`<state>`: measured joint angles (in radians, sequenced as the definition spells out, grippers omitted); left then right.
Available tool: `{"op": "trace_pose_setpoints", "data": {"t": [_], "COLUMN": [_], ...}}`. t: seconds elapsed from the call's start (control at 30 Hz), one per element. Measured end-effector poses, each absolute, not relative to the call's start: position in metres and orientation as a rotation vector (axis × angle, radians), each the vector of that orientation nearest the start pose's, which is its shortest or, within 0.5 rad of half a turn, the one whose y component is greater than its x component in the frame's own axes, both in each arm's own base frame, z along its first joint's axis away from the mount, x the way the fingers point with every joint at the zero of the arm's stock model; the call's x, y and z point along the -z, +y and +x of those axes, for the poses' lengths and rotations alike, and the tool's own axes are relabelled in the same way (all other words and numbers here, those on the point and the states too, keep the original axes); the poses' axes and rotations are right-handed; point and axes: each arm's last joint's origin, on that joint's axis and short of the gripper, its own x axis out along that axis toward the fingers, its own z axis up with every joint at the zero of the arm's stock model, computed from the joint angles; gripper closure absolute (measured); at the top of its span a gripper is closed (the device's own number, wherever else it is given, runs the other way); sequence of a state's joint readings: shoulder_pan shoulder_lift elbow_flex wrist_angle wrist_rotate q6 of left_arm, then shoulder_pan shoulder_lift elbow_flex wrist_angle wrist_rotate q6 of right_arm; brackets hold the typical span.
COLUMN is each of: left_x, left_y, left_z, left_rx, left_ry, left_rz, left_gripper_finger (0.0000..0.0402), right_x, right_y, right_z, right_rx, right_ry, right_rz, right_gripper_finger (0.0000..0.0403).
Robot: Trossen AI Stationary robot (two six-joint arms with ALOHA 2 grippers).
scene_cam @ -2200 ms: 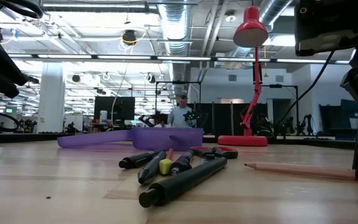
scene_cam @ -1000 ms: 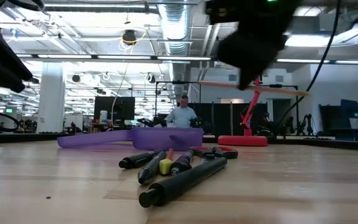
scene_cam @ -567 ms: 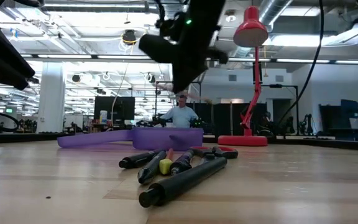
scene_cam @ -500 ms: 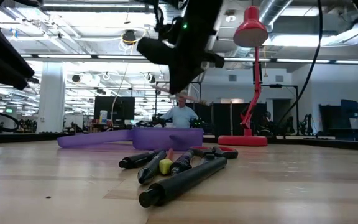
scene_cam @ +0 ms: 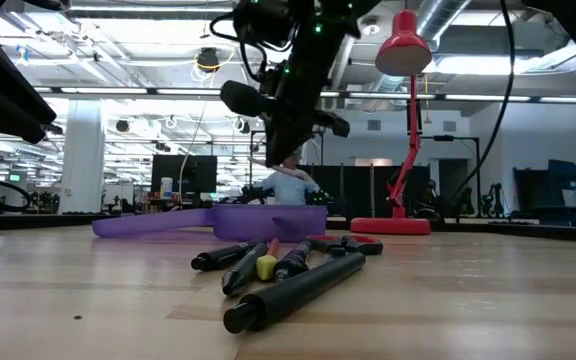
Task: Pick & place school supplies into a supply box
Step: Put the pink pencil into the violet supply box, then put the black pen into the violet supply box
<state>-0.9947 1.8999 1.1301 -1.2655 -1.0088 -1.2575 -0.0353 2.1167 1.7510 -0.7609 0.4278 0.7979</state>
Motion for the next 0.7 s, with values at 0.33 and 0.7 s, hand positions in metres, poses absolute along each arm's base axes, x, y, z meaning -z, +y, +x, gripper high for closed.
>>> {"op": "trace_pose_setpoints", "data": {"t": [0.33,0.7], "left_x": [-0.1515,-0.1512], "left_y": [-0.2263,-0.2268], "left_z": [0.1762,0.1765], "left_rx": [-0.576,-0.574], "left_ry": [0.777,0.774], "left_rz": [0.569,0.562], "left_gripper_finger": [0.0303,0.0303], "right_x": [-0.2073,-0.2074], "right_y": [-0.0295,-0.0288], "right_z": [0.4461,0.4462], "right_rx": [0.799,0.804], "right_ry": [0.893,0.889], "right_rz": [0.522,0.515], "right_gripper_finger": [0.0400,0.0335]}}
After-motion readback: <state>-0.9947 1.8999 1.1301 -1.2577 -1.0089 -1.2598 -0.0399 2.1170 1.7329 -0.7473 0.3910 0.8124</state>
